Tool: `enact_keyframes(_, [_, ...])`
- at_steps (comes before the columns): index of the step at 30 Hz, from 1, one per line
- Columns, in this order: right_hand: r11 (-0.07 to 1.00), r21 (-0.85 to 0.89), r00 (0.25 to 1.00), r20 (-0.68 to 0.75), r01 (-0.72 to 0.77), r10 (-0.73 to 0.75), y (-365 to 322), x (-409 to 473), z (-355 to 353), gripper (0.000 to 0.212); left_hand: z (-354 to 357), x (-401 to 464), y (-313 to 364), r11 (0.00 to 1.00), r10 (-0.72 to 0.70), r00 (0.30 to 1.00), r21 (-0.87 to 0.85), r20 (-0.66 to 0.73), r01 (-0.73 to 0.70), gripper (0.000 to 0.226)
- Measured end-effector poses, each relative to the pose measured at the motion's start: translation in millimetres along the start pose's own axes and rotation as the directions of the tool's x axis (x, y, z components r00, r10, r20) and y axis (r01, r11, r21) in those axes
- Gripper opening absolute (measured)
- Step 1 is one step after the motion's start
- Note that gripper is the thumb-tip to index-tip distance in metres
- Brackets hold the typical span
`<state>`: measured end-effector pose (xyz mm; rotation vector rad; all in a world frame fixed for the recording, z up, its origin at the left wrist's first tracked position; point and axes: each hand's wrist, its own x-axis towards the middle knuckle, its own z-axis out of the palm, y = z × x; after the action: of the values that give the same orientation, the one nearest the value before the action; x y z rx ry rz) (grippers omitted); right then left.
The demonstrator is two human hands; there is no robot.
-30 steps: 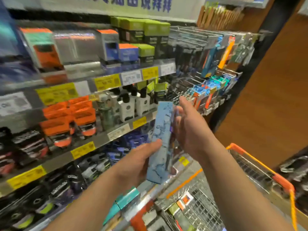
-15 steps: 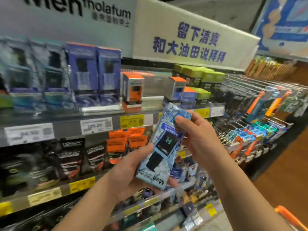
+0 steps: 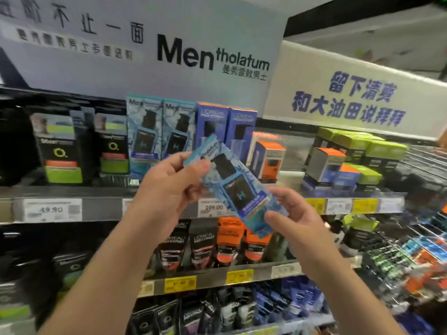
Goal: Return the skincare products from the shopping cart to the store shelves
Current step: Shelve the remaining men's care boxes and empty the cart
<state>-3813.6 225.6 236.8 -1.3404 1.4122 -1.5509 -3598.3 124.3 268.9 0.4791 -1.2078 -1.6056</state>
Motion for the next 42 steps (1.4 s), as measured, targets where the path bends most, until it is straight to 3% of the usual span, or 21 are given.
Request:
enact_keyframes(3, [0.986,-0.161,0.991,0.129,0.04,-0.019,-3,8,27,0.03,-12,9,19,0.99,0.084,0.996,0.117,-0.002,-0.083,0.037])
enact_keyframes(7, [0.926,-0.342,0.978,0.184,0.156,-0.097,-19,29,68,0.029,-20,12,41,0.959,0.158,0.982,0.223,0.1,-0.177,0.033])
enact_keyframes(12, [0.953,-0.242,0.982,0.08,0.183,-0.168,-32,61,107,0.028,-43,15,57,0.829,0.321,0.947,0.481,0.009,-0.285,0.036])
enact_keyframes(15, [0.971,-0.133,0.98,0.05,0.196,-0.191,-41,81,124,0.032,-62,12,55,0.706,0.373,0.927,0.659,-0.036,-0.259,0.035])
enact_keyframes(17, [0.963,-0.15,0.974,0.061,0.225,-0.218,-45,93,135,0.033,-72,10,51,0.654,0.42,0.905,0.714,-0.07,-0.248,0.036])
enact_keyframes(23, [0.942,-0.253,0.975,0.061,0.221,-0.212,-34,116,162,0.048,-92,7,42,0.562,0.514,0.848,0.798,-0.132,-0.216,0.04])
enact_keyframes(31, [0.936,-0.312,0.985,0.006,0.166,-0.172,-20,114,179,0.067,-104,8,31,0.523,0.46,0.874,0.843,-0.153,-0.128,0.043])
enact_keyframes(36, [0.934,-0.319,0.985,-0.009,0.161,-0.173,-16,110,184,0.043,-111,8,29,0.497,0.431,0.886,0.865,-0.172,-0.073,0.044])
enact_keyframes(42, [0.867,-0.453,0.972,-0.006,0.207,-0.235,-17,108,190,0.04,-113,10,30,0.54,0.393,0.894,0.841,-0.214,-0.036,0.045])
